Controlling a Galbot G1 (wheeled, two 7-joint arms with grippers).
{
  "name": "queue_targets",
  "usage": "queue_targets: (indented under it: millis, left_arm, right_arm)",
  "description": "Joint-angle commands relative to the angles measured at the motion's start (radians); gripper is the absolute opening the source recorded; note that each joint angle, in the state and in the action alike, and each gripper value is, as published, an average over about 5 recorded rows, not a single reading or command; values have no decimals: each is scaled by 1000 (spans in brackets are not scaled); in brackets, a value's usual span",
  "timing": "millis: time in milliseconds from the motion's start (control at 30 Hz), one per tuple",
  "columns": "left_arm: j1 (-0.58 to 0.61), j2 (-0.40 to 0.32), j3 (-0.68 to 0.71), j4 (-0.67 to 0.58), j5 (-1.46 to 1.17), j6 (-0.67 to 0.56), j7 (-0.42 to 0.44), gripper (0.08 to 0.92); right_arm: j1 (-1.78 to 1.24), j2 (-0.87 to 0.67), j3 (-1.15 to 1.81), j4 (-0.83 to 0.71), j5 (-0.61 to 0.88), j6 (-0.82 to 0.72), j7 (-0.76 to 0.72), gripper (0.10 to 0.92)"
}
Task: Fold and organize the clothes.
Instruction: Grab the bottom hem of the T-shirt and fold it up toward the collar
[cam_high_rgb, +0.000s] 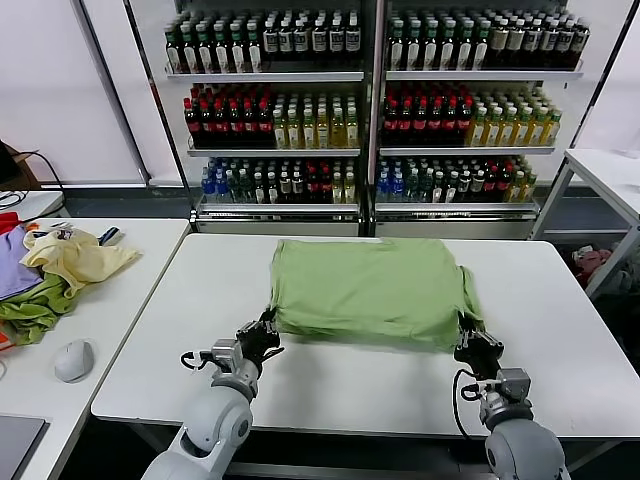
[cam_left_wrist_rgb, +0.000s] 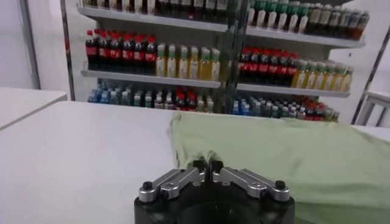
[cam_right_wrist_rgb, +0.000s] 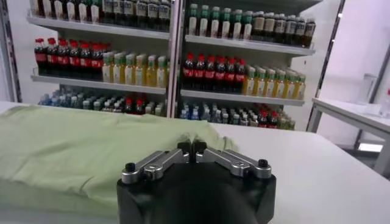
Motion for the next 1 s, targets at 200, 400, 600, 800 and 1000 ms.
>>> queue_targets:
  millis: [200, 400, 600, 800, 1000]
  left_arm:
    - [-105, -4, 32, 164, 48, 5, -19, 103]
    - [-98, -3, 28, 162, 37, -8, -14, 103]
    - [-95, -11, 31, 151, 37, -11, -4, 155]
    - [-79, -20, 30, 137, 43, -22, -2, 326]
    - [-18, -19, 18, 82, 59, -27, -6, 499]
  right_arm:
    - [166, -3, -35, -173, -32, 8, -3, 125]
    - [216, 14, -54, -222, -60, 9, -9, 125]
    - [260, 17, -69, -261, -93, 25, -13, 127]
    - [225, 11, -66, -243, -160, 2, -53, 238]
    - [94, 16, -11, -107, -105, 71, -12, 410]
